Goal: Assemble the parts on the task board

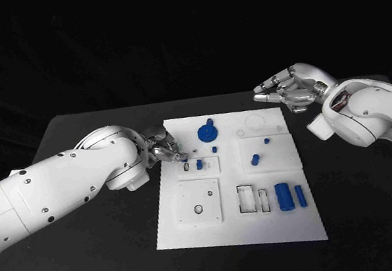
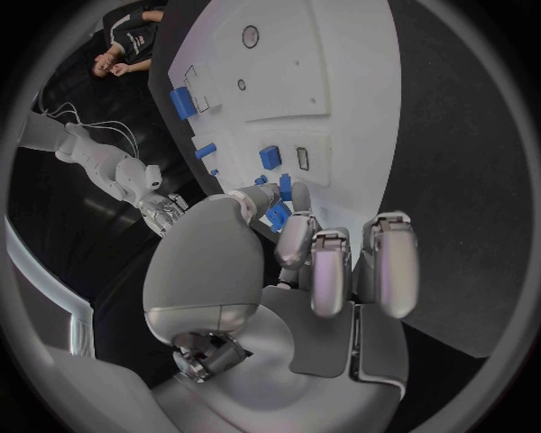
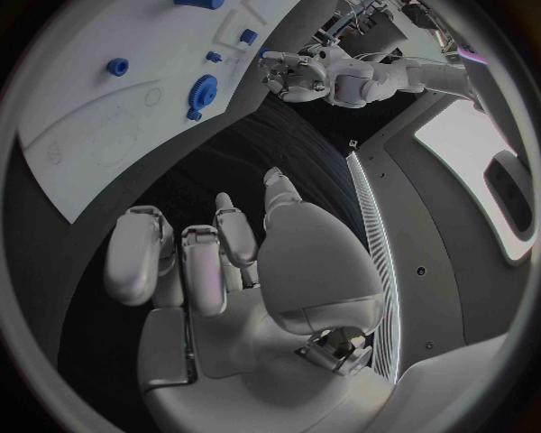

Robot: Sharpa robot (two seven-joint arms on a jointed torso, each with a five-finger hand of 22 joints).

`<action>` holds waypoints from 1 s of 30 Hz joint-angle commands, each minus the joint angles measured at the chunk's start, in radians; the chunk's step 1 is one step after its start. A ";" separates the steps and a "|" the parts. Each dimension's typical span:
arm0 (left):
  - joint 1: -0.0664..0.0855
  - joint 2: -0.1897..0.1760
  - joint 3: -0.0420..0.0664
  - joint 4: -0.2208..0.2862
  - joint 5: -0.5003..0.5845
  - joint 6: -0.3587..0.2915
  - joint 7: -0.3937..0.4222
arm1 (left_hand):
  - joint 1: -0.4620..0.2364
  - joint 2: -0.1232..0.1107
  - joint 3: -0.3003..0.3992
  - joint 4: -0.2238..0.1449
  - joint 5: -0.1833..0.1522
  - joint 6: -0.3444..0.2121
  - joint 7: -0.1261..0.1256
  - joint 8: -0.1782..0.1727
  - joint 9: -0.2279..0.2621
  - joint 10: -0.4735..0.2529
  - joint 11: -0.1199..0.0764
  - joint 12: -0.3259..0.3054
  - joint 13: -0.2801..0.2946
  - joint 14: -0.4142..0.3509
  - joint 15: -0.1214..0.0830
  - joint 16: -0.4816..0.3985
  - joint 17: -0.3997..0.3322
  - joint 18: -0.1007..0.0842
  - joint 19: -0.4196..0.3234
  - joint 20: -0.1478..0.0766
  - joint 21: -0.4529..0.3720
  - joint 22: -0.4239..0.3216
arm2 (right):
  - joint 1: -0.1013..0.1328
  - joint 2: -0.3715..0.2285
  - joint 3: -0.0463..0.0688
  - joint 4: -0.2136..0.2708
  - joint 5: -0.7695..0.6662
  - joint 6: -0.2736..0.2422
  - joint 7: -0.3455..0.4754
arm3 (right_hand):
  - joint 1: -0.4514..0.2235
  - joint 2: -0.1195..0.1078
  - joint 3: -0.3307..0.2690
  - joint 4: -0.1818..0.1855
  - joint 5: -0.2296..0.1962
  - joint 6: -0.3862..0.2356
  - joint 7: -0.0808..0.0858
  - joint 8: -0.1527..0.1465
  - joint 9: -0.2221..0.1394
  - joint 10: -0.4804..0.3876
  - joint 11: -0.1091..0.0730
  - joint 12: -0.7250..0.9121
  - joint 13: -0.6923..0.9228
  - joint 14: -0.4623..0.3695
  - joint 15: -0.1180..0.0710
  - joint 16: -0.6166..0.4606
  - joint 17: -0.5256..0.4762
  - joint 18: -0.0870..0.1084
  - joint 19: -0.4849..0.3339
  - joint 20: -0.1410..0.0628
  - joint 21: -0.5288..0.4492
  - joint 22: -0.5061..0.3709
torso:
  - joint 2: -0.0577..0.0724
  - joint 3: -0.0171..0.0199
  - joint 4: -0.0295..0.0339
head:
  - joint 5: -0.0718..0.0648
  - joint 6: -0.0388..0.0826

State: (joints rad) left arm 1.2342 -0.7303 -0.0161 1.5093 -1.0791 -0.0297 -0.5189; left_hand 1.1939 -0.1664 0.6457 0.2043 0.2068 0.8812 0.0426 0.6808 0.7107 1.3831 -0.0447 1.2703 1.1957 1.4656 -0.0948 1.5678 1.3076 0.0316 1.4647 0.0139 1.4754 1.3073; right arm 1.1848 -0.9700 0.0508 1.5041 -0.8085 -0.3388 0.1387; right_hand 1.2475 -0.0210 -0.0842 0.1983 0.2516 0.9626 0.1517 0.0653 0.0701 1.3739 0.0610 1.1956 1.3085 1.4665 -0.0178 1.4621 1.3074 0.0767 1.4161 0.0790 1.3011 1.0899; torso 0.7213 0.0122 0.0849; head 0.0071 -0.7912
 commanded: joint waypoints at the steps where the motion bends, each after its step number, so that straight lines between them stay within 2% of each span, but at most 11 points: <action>1: -0.005 0.004 -0.001 -0.001 -0.016 -0.021 -0.019 | -0.004 0.005 0.137 -0.130 0.005 0.011 -0.012 0.006 0.002 0.007 0.003 0.003 0.000 0.105 -0.005 0.003 0.263 -0.002 0.064 -0.005 0.003 0.143 | -0.001 0.001 0.000 0.000 -0.001 0.008 0.002 | -0.005 0.005 -0.004 0.000 -0.001 0.001 -0.003 0.006 0.001 -0.008 0.000 0.000 0.016 0.068 -0.001 -0.004 0.110 0.015 -0.008 0.001 -0.006 -0.001 | 0.001 -0.0001 -0.0015 | 0.001 -0.002; 8: -0.011 0.011 -0.002 -0.007 -0.014 0.003 -0.039 | -0.005 0.005 0.138 -0.130 0.005 0.012 -0.012 0.007 0.002 0.007 0.003 0.002 -0.001 0.105 -0.005 0.003 0.263 -0.002 0.064 -0.005 0.002 0.142 | -0.001 0.002 -0.001 0.000 -0.001 0.008 0.003 | -0.005 0.005 -0.004 0.000 -0.001 0.001 -0.003 0.006 0.001 -0.008 0.000 0.000 0.016 0.068 -0.001 -0.004 0.110 0.015 -0.008 0.001 -0.006 -0.001 | 0.000 0.0014 -0.0013 | 0.001 -0.004; 19: -0.014 0.022 -0.003 -0.017 -0.037 0.050 -0.067 | -0.006 0.004 0.139 -0.131 0.004 0.012 -0.012 0.006 0.002 0.006 0.003 0.001 -0.002 0.105 -0.005 0.003 0.263 -0.002 0.064 -0.005 0.002 0.142 | -0.001 0.003 -0.001 0.000 -0.001 0.007 0.005 | -0.006 0.007 -0.005 0.001 -0.001 0.001 -0.003 0.006 0.001 -0.009 0.000 -0.001 0.014 0.067 -0.001 -0.006 0.108 0.016 -0.008 0.001 -0.007 -0.002 | 0.001 0.0015 -0.0005 | 0.002 -0.010; 24: -0.015 0.023 -0.003 -0.015 -0.043 0.059 -0.069 | -0.007 0.002 0.139 -0.132 0.004 0.011 -0.012 0.006 0.002 0.006 0.003 0.000 -0.003 0.105 -0.005 0.003 0.263 -0.001 0.064 -0.005 0.002 0.141 | -0.001 0.004 -0.001 0.000 -0.001 0.007 0.006 | -0.006 0.007 -0.005 0.001 -0.001 0.001 -0.003 0.006 0.001 -0.009 0.000 -0.001 0.014 0.067 -0.001 -0.006 0.108 0.016 -0.008 0.001 -0.007 -0.002 | 0.001 0.0016 -0.0021 | 0.002 -0.010; 30: -0.016 0.030 -0.004 -0.020 -0.062 0.065 -0.071 | -0.008 0.000 0.140 -0.134 0.003 0.011 -0.012 0.006 0.002 0.007 0.003 0.000 -0.003 0.105 -0.005 0.003 0.263 -0.002 0.065 -0.005 0.004 0.144 | -0.001 0.004 -0.001 0.000 -0.001 0.007 0.007 | -0.006 0.007 -0.005 0.001 -0.001 0.001 -0.003 0.006 0.001 -0.009 0.000 -0.001 0.014 0.067 -0.001 -0.006 0.108 0.016 -0.008 0.001 -0.007 -0.002 | 0.000 0.0020 -0.0008 | 0.002 -0.013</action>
State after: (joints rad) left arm 1.2187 -0.7041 -0.0199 1.4915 -1.1176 0.0084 -0.5836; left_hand 1.1880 -0.1723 0.6623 0.1871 0.2076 0.8814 0.0427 0.6803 0.7112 1.3830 -0.0445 1.2703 1.1934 1.4656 -0.0947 1.5678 1.3074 0.0316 1.4647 0.0139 1.4754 1.3073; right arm 1.1848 -0.9670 0.0496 1.5034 -0.8077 -0.3390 0.1393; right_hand 1.2475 -0.0210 -0.0842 0.1982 0.2516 0.9627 0.1517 0.0653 0.0699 1.3739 0.0610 1.1956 1.3085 1.4665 -0.0178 1.4621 1.3073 0.0767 1.4161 0.0790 1.3011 1.0885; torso 0.7218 0.0140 0.0837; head 0.0090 -0.8032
